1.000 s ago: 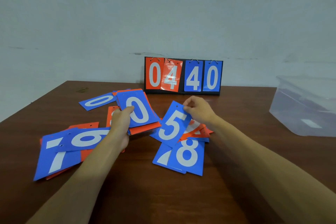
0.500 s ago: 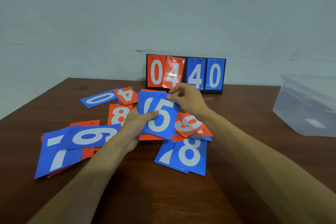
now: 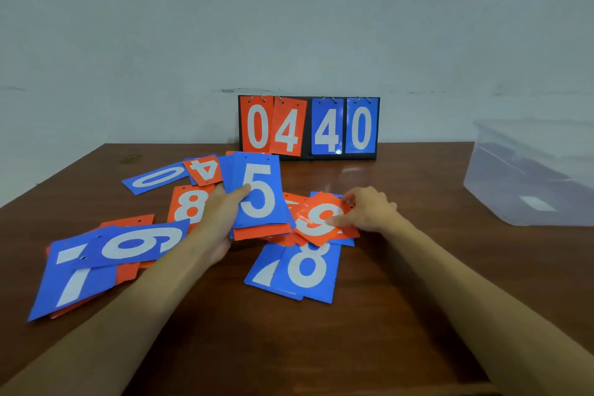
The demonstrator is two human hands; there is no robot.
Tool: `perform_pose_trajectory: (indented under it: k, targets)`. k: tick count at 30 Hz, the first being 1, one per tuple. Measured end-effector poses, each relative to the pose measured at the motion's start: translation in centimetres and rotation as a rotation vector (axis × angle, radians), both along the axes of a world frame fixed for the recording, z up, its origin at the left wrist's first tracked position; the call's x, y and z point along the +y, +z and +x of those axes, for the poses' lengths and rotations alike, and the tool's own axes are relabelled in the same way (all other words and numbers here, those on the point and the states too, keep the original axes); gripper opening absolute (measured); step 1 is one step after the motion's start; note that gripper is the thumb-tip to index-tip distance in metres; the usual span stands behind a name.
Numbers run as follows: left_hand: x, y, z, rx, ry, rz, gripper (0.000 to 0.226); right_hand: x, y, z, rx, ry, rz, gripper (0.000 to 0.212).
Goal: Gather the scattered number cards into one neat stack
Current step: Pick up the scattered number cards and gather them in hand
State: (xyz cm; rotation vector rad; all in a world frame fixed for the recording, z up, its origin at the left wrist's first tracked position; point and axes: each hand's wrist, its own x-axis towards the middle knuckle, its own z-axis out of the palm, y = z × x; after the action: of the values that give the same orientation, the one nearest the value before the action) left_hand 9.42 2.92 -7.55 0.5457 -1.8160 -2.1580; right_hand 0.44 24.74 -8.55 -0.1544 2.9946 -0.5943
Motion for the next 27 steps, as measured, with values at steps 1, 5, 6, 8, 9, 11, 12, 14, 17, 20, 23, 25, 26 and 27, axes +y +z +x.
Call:
perform_pose_trajectory:
  k: [1,5,6,8,9,11,12,14,17,20,23,25,26,27]
  targets:
    - [0.3,0.2,-0.3,0.004,-0.015,-0.019,0.033,0.2,0.1,-0.2,-0.012,0.0,-0.005,0.081]
    - [1.8,0.7,-1.6,0.039,-0.003,-0.014,0.027,1.3,-0.4,-1.3,-0.063,0.005,-0.152,0.079]
    - [2.0,0.7,-2.0,0.041,0.014,0.006,0.027,1.6,-0.8,-1.6,-0.04,-0.001,-0.242,0.068]
    - [2.2,0.3,-2.6,0.027,0.041,0.076,0.024,2.3,-1.4,-2.0,0.064,-0.012,-0.423,0.035]
    - [2.3,0.1,-2.8,0.02,0.052,0.112,0.021,2.6,-1.4,-2.1,0.12,-0.006,-0.5,0.021]
    - [2.3,-0.3,-2.9,0.005,0.063,0.159,0.02,3.2,-0.6,-2.0,0.183,0.003,-0.694,0.015]
    - [2.1,-0.4,-2.9,-0.002,0.069,0.17,0.022,3.5,-0.2,-1.9,0.187,0.002,-0.784,0.017]
    - [1.7,-0.5,-2.8,-0.004,0.066,0.173,0.026,3.8,0.7,-1.7,0.16,0.006,-0.893,0.016]
    - [1.3,-0.4,-2.5,-0.003,0.025,0.117,0.021,4.0,1.4,-1.0,0.105,0.032,-0.93,0.014]
    - [1.8,-0.5,-2.3,-0.01,-0.044,0.018,0.026,3.0,1.4,-0.1,0.129,0.1,-0.884,0.013]
    - [2.7,-0.4,-2.0,-0.04,-0.158,-0.004,0.029,0.7,1.1,0.3,0.251,0.216,-0.787,0.009]
    - [3.1,-0.4,-1.7,-0.054,-0.227,-0.052,0.036,-0.9,1.4,0.1,0.336,0.28,-0.702,0.007]
    - [3.2,-0.4,-1.6,-0.053,-0.258,-0.091,0.04,-1.6,1.7,0.1,0.364,0.297,-0.69,0.01]
    - [3.2,-0.5,-1.5,-0.055,-0.28,-0.121,0.043,-2.2,2.1,0.1,0.377,0.298,-0.693,0.013]
